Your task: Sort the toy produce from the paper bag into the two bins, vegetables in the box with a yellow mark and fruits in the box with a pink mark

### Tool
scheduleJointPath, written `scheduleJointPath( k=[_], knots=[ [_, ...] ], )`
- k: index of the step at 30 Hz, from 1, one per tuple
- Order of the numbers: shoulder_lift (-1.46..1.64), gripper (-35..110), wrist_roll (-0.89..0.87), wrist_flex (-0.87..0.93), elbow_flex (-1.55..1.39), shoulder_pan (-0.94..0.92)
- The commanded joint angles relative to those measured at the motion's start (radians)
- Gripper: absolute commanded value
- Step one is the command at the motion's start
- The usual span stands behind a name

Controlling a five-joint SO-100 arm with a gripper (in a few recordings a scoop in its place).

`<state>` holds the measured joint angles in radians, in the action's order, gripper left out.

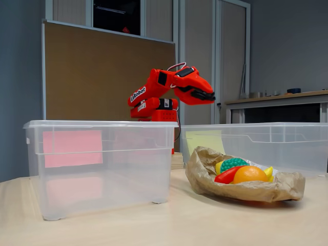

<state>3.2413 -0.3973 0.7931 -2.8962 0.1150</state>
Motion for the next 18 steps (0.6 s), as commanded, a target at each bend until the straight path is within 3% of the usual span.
scheduleJointPath(
  k=[1, 8, 14, 16, 18],
  knots=[
    [-0.216, 0, 0.123, -0.002, 0.173, -0.009],
    [-0.825, 0, 0.212, -0.058, 0.526, -0.038],
    [-1.236, 0, 0.138, -0.094, 0.733, 0.012],
    [-1.339, 4, 0.155, -0.094, 0.779, 0.031],
    [-1.422, 16, 0.173, -0.064, 0.81, 0.043]
  ],
)
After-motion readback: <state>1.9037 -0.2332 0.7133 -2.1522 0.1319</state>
